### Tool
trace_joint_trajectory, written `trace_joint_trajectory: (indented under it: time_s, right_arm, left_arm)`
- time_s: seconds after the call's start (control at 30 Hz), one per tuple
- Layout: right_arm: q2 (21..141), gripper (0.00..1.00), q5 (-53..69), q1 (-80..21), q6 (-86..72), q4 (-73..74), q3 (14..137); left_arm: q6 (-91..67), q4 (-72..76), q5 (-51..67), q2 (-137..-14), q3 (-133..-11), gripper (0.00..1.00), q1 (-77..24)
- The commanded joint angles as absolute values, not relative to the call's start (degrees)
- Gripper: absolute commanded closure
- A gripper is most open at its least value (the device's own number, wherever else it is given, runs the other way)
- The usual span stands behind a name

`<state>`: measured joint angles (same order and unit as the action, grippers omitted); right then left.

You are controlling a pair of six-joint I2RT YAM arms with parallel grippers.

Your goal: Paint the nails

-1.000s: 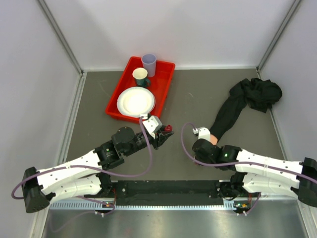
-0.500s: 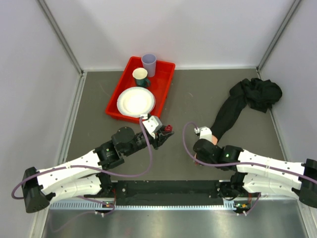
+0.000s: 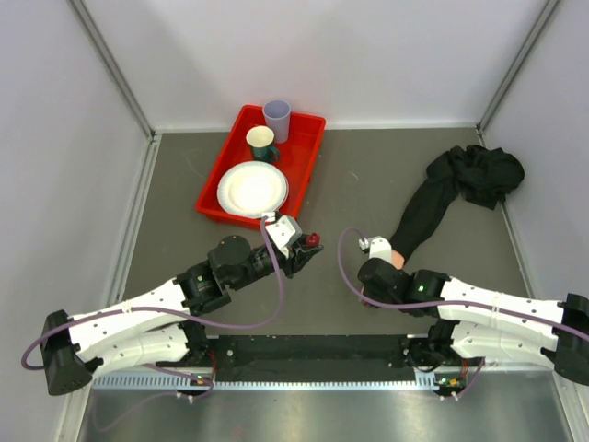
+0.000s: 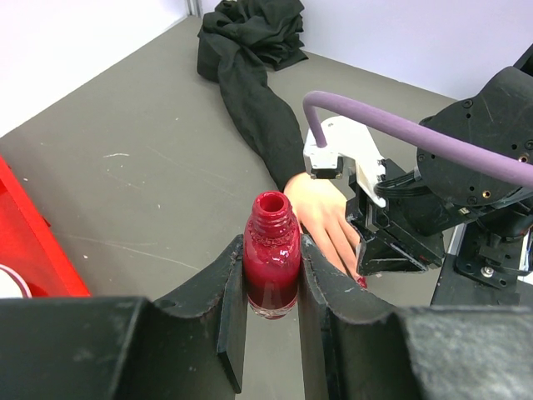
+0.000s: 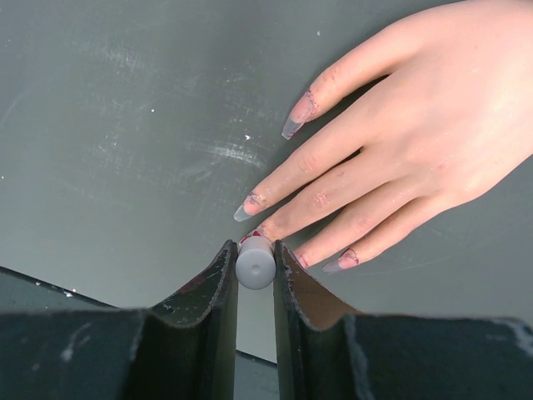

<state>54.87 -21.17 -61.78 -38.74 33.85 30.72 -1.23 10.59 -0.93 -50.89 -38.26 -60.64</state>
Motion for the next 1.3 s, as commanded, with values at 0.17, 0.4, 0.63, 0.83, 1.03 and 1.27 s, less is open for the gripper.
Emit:
trace_joint_trajectory:
  time_s: [0.17,0.4,0.63,0.83,1.03,1.27]
  right_arm:
    - [54.9,1.00,-21.0,-62.4,-38.2,31.6,30.8]
    - [55.0,1.00,-21.0,-62.4,-37.6,31.4,30.9]
    - [55.1,1.00,-21.0,-62.4,-37.1,30.9,30.9]
    - [54.4,1.00,-22.9,-62.4,-38.7,32.5,31.1]
    - [54.4,1.00,-24.3,-62.4,-39.7,33.5,31.4]
    - [54.1,1.00,-25.2,-62.5,-40.3,33.8,31.3]
  left_arm:
    - [-0.4,12.7,-0.3,-50.5,-40.8,1.00,-60.9]
    - [-0.4,12.7,-0.3,-50.5,-40.8,1.00,-60.8]
    - [-0.4,12.6,-0.3,-50.8,-40.7,1.00,-60.8]
    - [-0.4,12.4,-0.3,-50.5,-40.9,1.00,-60.8]
    - [-0.4,12.1,-0.3,-50.2,-40.7,1.00,-60.8]
    - [-0.4,12.0,-0.3,-50.0,-40.7,1.00,-60.8]
